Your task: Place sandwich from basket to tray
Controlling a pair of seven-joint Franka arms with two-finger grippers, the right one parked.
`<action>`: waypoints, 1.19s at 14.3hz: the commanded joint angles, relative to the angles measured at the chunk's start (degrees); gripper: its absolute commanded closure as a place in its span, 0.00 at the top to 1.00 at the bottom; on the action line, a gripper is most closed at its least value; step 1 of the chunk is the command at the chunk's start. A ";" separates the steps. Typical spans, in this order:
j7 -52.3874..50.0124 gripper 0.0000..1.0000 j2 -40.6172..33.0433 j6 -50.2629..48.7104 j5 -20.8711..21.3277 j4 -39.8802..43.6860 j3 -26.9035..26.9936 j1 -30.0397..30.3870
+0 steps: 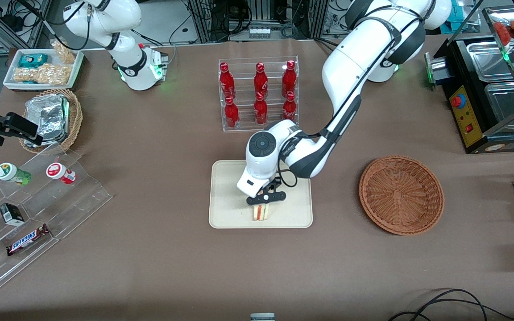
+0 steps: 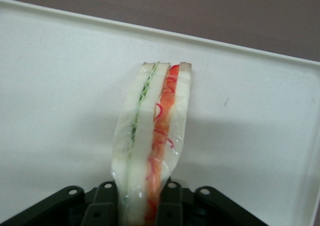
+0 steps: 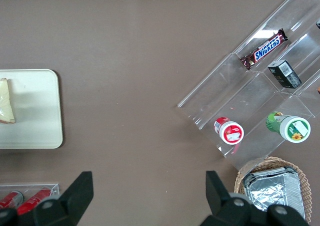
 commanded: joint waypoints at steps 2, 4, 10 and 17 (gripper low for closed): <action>-2.30 1.00 -5.40 -3.49 0.91 -0.73 0.35 -0.83; -1.60 1.00 -12.24 -4.64 1.08 -5.81 0.79 -0.13; 2.53 1.00 -23.17 -16.68 -1.72 -12.25 2.90 6.80; 16.12 1.00 -35.73 -19.32 -3.22 -26.91 2.99 22.44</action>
